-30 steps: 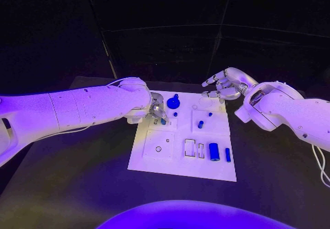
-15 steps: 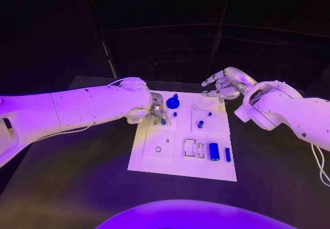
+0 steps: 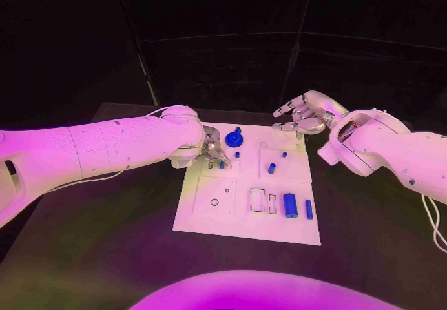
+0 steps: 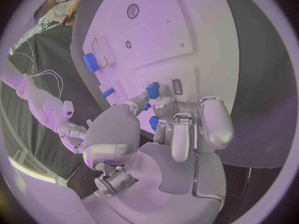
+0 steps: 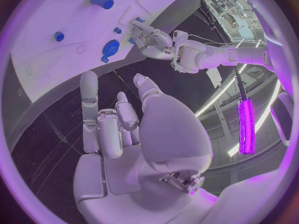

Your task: Assemble the parts on the task board

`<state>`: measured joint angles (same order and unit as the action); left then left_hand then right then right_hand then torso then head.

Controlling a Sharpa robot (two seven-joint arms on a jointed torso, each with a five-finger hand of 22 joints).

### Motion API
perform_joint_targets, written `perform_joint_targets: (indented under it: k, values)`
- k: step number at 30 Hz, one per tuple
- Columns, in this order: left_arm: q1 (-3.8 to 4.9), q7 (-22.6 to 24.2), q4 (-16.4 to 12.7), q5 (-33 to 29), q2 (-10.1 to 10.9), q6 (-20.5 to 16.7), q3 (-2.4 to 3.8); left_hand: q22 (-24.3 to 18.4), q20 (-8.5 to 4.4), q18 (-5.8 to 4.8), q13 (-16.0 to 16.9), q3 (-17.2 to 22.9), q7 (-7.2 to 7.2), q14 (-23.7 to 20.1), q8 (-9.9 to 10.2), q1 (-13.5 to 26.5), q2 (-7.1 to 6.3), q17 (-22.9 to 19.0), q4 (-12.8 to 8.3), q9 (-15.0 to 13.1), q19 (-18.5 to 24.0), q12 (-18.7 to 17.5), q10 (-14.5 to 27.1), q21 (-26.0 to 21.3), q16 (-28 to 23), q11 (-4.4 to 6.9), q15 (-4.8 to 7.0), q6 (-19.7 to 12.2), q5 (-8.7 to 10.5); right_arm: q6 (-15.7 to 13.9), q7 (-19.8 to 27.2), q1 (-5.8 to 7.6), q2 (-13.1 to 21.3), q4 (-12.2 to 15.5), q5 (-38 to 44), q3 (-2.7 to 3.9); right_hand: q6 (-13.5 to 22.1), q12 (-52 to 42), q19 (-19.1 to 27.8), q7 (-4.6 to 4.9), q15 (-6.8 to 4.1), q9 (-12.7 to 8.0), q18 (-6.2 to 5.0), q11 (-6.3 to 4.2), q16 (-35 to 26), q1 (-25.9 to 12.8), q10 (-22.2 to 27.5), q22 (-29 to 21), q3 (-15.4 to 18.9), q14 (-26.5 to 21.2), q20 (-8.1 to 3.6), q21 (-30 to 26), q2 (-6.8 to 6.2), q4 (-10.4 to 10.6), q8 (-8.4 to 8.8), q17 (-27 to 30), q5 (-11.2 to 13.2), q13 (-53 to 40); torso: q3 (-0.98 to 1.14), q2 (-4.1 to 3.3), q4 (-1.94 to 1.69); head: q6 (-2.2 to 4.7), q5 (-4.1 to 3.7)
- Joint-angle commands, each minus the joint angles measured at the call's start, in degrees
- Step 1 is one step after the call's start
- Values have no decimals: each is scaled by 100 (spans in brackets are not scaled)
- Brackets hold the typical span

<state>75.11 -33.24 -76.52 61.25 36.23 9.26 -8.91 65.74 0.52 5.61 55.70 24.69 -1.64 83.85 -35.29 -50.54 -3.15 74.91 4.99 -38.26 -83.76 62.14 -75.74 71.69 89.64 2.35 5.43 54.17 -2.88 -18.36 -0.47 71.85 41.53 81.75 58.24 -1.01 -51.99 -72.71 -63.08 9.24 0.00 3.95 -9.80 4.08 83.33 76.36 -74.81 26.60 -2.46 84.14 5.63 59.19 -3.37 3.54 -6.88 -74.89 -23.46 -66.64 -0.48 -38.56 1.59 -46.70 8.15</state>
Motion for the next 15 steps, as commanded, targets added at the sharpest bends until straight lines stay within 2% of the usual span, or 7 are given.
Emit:
perform_joint_targets:
  k: [1, 7, 10, 12, 15]
  values:
    - [3, -70, 10, -16, 11, -47, -1, 15, -24, -71, 2, -172, 9, 615, -29, 95, -29, 1509, 65, -13, -38, 13, -7, 36, 36, 9, 43, 38, 20, 22, 4, 9, 3, 5, 16, 4, -3, 12, 45, -1, -34, -5, -63, 5, -21, -70, 43, -11, 12, 271, 8, -27, -9, 50, -14, 3, 27, 7, 0, 2, 5, 6, 1]
    - [9, -33, -89, -16, 121, -225, 4, 23, -39, -71, 1, -724, 33, 615, -55, 280, -151, 1509, 290, -39, -39, 26, -8, 33, 36, 33, 63, 34, 16, 4, 7, 8, 7, -1, 16, 3, 0, 14, 47, -1, -34, -4, -65, 4, -24, -88, 46, -22, 29, 271, 8, -35, -14, 73, -15, 5, 69, 15, -9, 1, -2, 21, -21]
    - [43, -2, -185, -15, 209, -344, 24, 14, -47, -68, -2, -965, 36, 615, -55, 293, -193, 1509, 366, -46, -37, 28, -6, 21, 36, 34, 68, 15, 20, -7, 11, 8, 6, -10, 14, 3, 1, 13, 47, -1, -34, -4, -65, 5, -24, -94, 45, -25, 34, 271, 9, -37, -15, 79, -15, 6, 78, 14, -7, 2, -1, 29, -25]
    - [74, 15, -234, -16, 257, -406, 76, -8, -48, -65, -31, -1103, 31, 615, -43, 258, -169, 1509, 416, -46, -31, 8, 13, -1, 36, 31, 70, -16, 20, -14, 11, 7, 4, -16, 13, 3, 1, 13, 47, -1, -34, -4, -65, 5, -24, -94, 45, -25, 34, 271, 9, -37, -15, 79, -15, 6, 78, 14, -4, 1, -1, 39, -27]
    - [129, 78, -286, -87, 337, -488, 219, -124, -46, -42, -119, -1254, -7, 615, 29, 167, -149, 1509, 445, -20, 4, -69, 85, -99, 36, 6, 52, -140, 20, -42, -2, 7, 4, -20, 12, 3, 1, 13, 47, -1, -34, -4, -65, 5, -24, -94, 45, -25, 34, 271, 9, -37, -15, 79, -15, 6, 78, 14, -1, 2, 1, 54, -31]
